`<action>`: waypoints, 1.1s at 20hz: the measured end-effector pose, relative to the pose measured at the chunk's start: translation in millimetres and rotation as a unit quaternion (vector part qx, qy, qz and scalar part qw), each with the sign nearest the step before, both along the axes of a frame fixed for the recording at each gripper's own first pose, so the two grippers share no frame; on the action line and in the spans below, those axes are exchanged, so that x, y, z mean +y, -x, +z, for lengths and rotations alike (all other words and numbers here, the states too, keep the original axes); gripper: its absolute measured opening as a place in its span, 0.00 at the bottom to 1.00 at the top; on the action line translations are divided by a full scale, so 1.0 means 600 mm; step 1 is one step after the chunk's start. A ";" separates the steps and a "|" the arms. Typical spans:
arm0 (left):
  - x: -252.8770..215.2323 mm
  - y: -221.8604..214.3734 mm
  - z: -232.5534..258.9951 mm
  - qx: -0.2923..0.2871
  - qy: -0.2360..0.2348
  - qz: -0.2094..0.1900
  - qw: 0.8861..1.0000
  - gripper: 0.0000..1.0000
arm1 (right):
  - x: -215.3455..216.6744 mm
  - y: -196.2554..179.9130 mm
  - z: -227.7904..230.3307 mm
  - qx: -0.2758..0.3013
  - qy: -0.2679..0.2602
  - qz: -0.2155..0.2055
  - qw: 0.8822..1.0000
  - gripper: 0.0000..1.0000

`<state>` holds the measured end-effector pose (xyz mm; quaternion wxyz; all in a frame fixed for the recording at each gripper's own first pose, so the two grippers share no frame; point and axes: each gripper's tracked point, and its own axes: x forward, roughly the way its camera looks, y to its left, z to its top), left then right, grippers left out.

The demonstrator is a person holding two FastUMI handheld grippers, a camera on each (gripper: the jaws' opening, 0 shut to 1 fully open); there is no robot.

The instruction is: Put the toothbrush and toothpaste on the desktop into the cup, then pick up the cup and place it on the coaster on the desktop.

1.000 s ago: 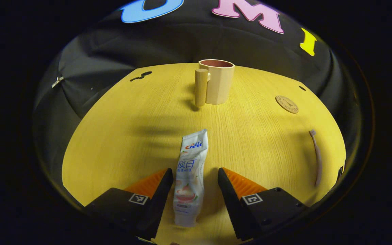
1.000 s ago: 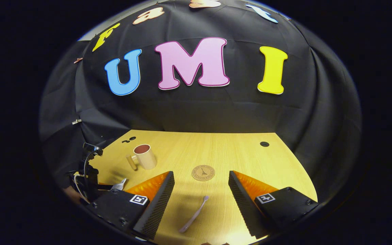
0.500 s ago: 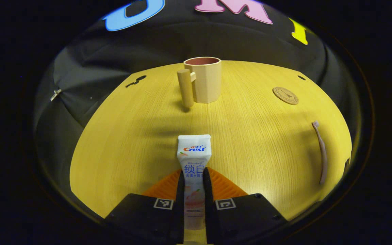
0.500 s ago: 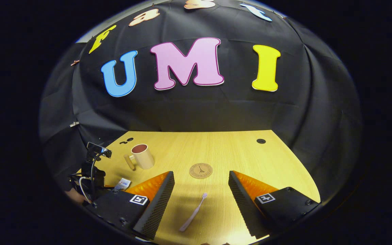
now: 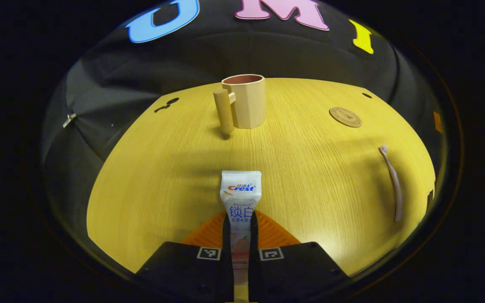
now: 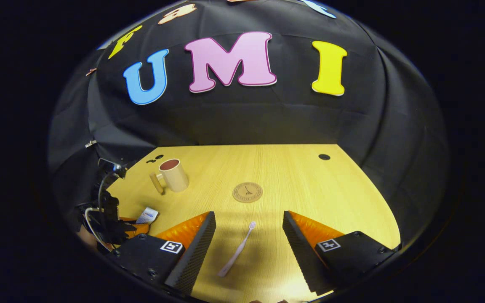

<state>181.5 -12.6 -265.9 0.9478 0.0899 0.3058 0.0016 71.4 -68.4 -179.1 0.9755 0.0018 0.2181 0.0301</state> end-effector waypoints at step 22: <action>0.031 0.178 0.059 -0.024 0.037 -0.028 0.999 0.17 | 0.028 0.004 -0.243 0.203 0.021 -0.063 0.977 0.99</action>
